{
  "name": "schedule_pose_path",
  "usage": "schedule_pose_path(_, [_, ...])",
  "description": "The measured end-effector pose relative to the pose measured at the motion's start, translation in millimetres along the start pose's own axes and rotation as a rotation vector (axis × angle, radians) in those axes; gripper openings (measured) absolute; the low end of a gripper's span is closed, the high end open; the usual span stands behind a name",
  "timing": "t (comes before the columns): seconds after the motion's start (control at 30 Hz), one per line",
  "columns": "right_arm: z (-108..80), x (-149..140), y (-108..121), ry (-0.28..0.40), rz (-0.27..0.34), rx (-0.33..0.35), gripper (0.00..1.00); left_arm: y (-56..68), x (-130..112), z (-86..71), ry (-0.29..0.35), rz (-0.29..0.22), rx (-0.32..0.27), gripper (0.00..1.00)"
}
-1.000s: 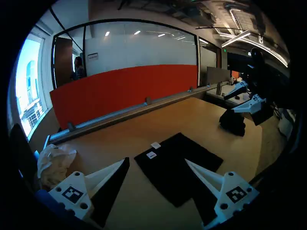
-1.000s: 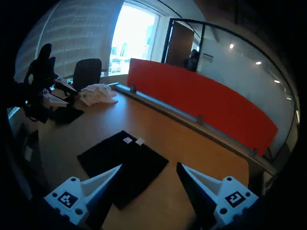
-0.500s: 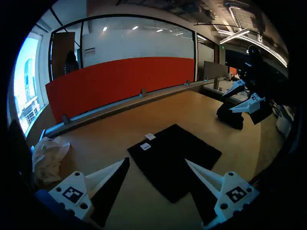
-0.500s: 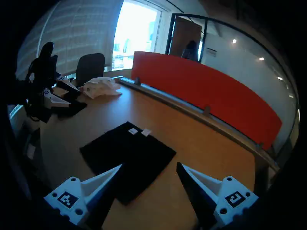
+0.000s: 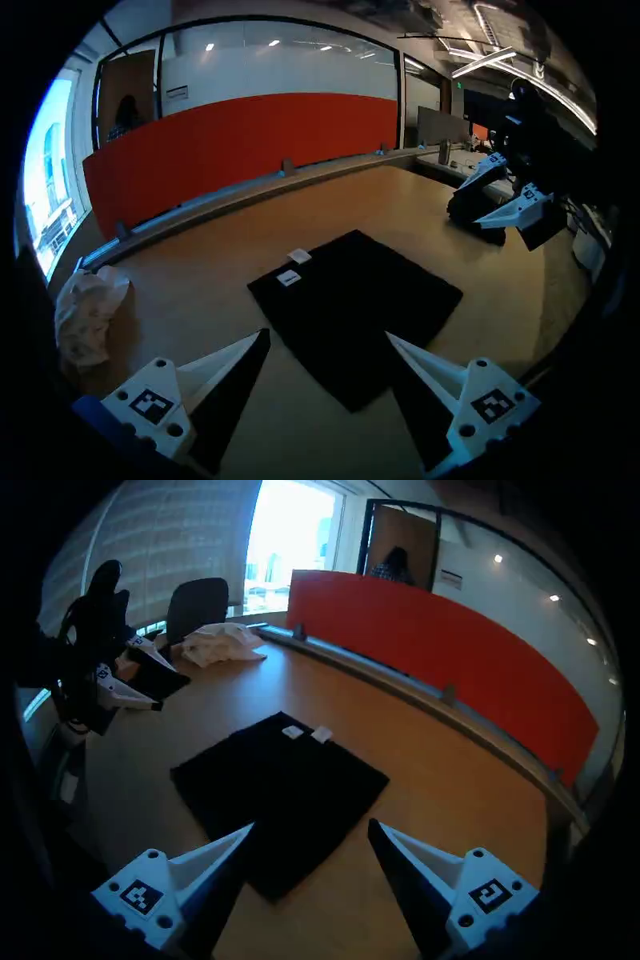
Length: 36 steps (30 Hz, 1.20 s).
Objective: Fold towel
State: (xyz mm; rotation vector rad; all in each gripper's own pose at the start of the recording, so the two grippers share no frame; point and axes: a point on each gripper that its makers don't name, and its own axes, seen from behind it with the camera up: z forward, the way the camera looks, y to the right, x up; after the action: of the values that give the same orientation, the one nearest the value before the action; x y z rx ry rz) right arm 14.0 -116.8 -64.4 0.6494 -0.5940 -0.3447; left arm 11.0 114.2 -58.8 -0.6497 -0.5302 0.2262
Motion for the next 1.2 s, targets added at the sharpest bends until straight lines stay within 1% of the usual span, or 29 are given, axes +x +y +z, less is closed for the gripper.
schedule_pose_path(0.3, [13.2,-28.2,-12.5,-0.042,0.000,0.021,1.00,9.3,-31.8,17.5,-0.051,0.005,-0.021,0.96])
schedule_pose_path(0.7, [29.5,-65.3,-26.5,-0.101,0.008,0.052,1.00,21.4,-67.8,42.0,-0.124,0.016,-0.062,0.96])
schedule_pose_path(1.0, [41.4,-88.5,-33.2,-0.139,0.017,0.070,1.00,24.9,-90.0,54.7,-0.173,0.007,-0.078,0.95])
schedule_pose_path(1.2, [47.9,-102.2,-38.1,-0.165,0.011,0.081,1.00,28.0,-103.4,60.1,-0.203,0.016,-0.084,0.96])
